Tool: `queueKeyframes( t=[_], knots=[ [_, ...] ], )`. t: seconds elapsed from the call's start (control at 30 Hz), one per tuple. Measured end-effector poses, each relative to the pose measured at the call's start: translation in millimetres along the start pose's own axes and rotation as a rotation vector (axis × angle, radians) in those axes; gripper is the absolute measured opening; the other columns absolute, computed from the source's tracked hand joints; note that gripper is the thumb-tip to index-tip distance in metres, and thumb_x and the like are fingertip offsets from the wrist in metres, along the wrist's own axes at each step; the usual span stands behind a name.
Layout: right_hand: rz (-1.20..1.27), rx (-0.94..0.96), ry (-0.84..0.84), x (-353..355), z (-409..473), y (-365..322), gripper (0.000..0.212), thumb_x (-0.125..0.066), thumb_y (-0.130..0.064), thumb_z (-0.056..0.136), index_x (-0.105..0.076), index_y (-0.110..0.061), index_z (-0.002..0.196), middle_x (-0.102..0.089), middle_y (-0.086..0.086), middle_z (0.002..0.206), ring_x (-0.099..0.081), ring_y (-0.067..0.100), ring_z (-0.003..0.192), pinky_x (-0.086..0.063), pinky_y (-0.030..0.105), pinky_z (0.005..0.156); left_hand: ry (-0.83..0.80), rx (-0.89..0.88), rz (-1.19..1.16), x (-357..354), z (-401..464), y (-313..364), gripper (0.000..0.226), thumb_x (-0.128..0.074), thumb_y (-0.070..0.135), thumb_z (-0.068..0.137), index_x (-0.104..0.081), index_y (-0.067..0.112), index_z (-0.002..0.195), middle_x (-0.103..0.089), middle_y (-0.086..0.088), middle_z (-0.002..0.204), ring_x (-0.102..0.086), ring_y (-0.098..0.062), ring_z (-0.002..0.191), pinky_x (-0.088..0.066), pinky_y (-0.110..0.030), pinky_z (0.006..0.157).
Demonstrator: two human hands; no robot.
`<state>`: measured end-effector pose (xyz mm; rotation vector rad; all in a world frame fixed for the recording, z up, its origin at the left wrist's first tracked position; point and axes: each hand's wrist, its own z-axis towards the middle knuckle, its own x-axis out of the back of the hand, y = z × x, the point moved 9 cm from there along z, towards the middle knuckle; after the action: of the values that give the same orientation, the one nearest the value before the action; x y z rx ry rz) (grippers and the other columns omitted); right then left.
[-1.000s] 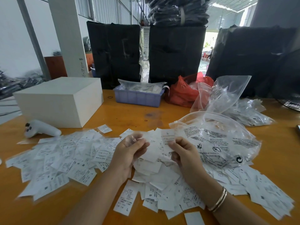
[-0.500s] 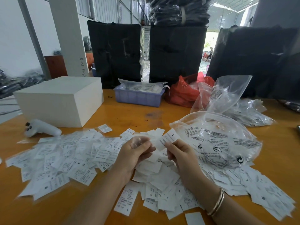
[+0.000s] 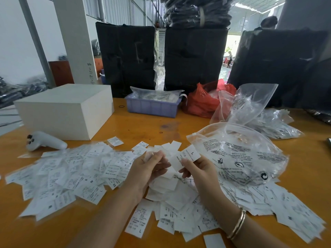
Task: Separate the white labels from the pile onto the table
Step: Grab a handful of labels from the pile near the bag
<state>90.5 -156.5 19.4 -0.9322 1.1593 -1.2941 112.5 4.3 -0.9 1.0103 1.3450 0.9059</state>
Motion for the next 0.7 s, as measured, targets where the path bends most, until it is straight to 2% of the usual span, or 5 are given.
queueKeyframes(
  t=[0.23, 0.43, 0.6, 0.7],
  knots=[
    [-0.017, 0.066, 0.033, 2.5, -0.1, -5.6, 0.01, -0.061, -0.004, 0.088, -0.067, -0.009, 0.082, -0.067, 0.003, 0.063, -0.061, 0.013, 0.055, -0.049, 0.019, 0.053, -0.032, -0.003, 0.043, -3.0, -1.5, -0.5, 0.021, -0.065, 0.023, 0.088, -0.075, 0.017, 0.071, -0.074, -0.009, 0.082, -0.072, -0.021, 0.084, -0.055, -0.02, 0.062],
    [-0.039, 0.107, 0.113, 12.4, 0.3, -7.1, 0.011, -0.061, -0.003, 0.087, -0.066, -0.01, 0.081, -0.067, 0.001, 0.062, -0.062, 0.011, 0.055, -0.049, 0.019, 0.053, -0.051, 0.002, 0.042, -4.4, -1.1, -1.4, 0.022, -0.062, 0.02, 0.09, -0.077, 0.019, 0.073, -0.074, -0.007, 0.081, -0.073, -0.02, 0.082, -0.055, -0.021, 0.061],
    [-0.135, 0.121, 0.065, 7.1, 0.8, -6.3, 0.014, -0.06, 0.0, 0.084, -0.065, -0.009, 0.074, -0.066, 0.004, 0.061, -0.061, 0.015, 0.054, -0.052, 0.026, 0.053, -0.007, -0.005, 0.013, 0.8, 0.6, -1.0, 0.019, -0.065, 0.021, 0.088, -0.077, 0.016, 0.074, -0.074, -0.011, 0.083, -0.073, -0.022, 0.082, -0.055, -0.02, 0.06],
    [-0.152, 0.133, 0.063, 5.3, 0.5, -7.3, 0.015, -0.06, -0.001, 0.084, -0.065, -0.011, 0.074, -0.067, 0.004, 0.061, -0.061, 0.014, 0.052, -0.051, 0.024, 0.051, -0.048, -0.009, 0.052, -3.0, -0.6, -1.7, 0.017, -0.065, 0.023, 0.087, -0.077, 0.017, 0.076, -0.075, -0.01, 0.085, -0.072, -0.021, 0.083, -0.054, -0.019, 0.062]
  ],
)
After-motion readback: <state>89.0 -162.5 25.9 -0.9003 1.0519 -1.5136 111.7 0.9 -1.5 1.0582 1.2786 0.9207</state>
